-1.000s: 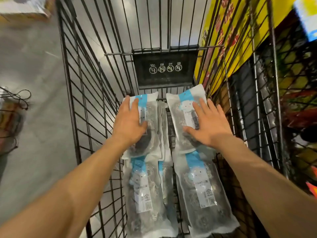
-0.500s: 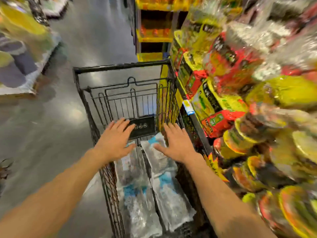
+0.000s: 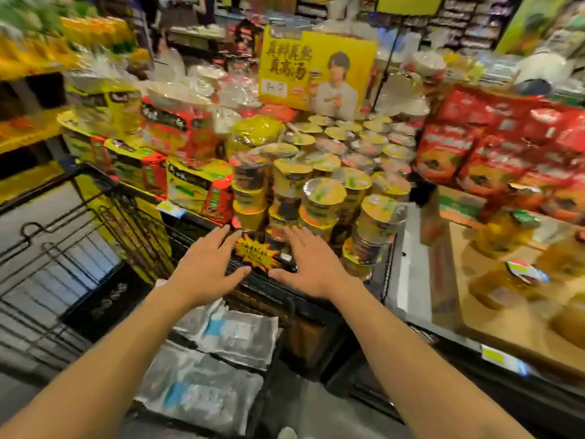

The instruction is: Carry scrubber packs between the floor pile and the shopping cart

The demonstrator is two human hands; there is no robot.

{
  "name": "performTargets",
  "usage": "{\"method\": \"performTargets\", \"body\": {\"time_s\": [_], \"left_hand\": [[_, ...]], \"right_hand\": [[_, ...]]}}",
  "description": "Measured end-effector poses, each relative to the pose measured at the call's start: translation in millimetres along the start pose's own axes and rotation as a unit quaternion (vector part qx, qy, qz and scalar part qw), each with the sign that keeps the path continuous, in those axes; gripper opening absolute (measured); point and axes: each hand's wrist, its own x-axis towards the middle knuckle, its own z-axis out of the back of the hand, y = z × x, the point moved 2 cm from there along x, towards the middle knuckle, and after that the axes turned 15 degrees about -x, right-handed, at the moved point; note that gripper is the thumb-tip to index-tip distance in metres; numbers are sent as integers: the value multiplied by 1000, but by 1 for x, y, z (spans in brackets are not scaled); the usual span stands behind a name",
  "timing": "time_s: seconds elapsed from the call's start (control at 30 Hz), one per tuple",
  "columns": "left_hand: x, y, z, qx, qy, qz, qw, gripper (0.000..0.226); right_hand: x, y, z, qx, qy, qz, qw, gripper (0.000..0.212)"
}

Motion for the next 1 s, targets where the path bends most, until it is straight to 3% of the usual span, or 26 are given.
{"method": "performTargets", "body": {"time_s": [0.2, 0.47, 0.53, 0.6, 0.67, 1.0], "left_hand": [[5, -157, -33, 20, 48, -228, 972, 97], [-74, -403, -128, -5, 139, -442, 886, 111], [-109, -470, -152, -21, 157, -486, 859, 110], [-148, -535, -174, -28, 159, -535, 829, 95], [-192, -596, -195, -26, 165, -587, 792, 89], [-409, -775, -301, -25, 262, -755, 600, 95]], "right_hand": [[-185, -96, 7, 29, -1, -193, 981, 100], [-501, -165, 10, -2, 22, -462, 887, 103], [-590, -165, 16, -10, 18, -521, 853, 106], [-677, -162, 19, -25, 15, -584, 811, 114], [-759, -154, 22, -26, 15, -646, 762, 108], [-999, -43, 8, 6, 22, -834, 552, 100]]}}
